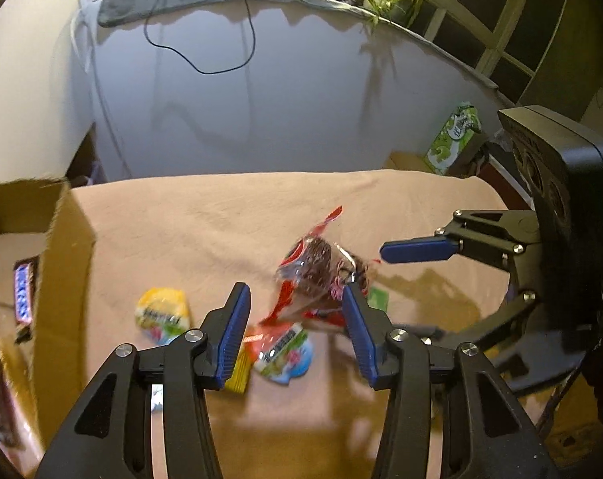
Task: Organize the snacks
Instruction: 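Move both tools back to the red-wrapped meat bags and close on them, then carry a meat bag in each gripper over the cardboard box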
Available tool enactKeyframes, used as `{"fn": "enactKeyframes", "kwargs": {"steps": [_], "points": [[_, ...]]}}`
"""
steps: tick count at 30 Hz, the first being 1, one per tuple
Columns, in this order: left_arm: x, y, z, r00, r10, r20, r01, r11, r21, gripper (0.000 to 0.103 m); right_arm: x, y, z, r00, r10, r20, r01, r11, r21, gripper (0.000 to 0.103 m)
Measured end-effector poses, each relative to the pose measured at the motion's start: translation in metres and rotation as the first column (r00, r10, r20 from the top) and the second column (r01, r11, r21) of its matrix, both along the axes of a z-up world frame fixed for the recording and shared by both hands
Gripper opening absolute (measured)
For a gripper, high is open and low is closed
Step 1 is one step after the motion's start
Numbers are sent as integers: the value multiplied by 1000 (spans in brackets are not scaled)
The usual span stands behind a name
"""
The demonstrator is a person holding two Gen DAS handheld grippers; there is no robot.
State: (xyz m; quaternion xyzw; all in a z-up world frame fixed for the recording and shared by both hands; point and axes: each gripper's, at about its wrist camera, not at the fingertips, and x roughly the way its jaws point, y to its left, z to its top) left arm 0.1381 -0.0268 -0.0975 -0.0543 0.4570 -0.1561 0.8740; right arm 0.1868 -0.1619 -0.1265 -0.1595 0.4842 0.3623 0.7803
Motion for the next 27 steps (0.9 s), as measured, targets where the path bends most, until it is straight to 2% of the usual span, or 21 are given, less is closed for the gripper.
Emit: {"fn": "enactKeyframes", "kwargs": {"steps": [7, 9, 17, 18, 20, 23, 27], "points": [[24, -6, -10, 1000, -16, -23, 16, 1000, -1, 47, 6, 2, -7, 1000, 25, -6, -25, 999, 25, 71], [29, -7, -14, 999, -22, -36, 22, 1000, -7, 51, 7, 3, -9, 1000, 30, -4, -30, 999, 24, 71], [38, -8, -24, 997, -44, -71, 39, 997, -67, 52, 14, 8, -17, 999, 41, 5, -41, 999, 14, 71], [37, -7, -24, 997, -41, -69, 36, 997, -75, 50, 14, 8, -19, 999, 45, 3, -45, 999, 15, 71], [37, -6, -24, 996, -51, -75, 43, 994, -103, 39, 13, 5, -19, 999, 41, 3, -41, 999, 28, 71], [33, -8, -23, 996, -62, -68, 55, 994, -95, 34, 15, 3, -18, 999, 39, -8, -38, 998, 41, 71], [31, -10, -21, 996, -60, -62, 54, 995, -85, 33, 13, 1, -17, 999, 41, -8, -40, 998, 38, 65]]}}
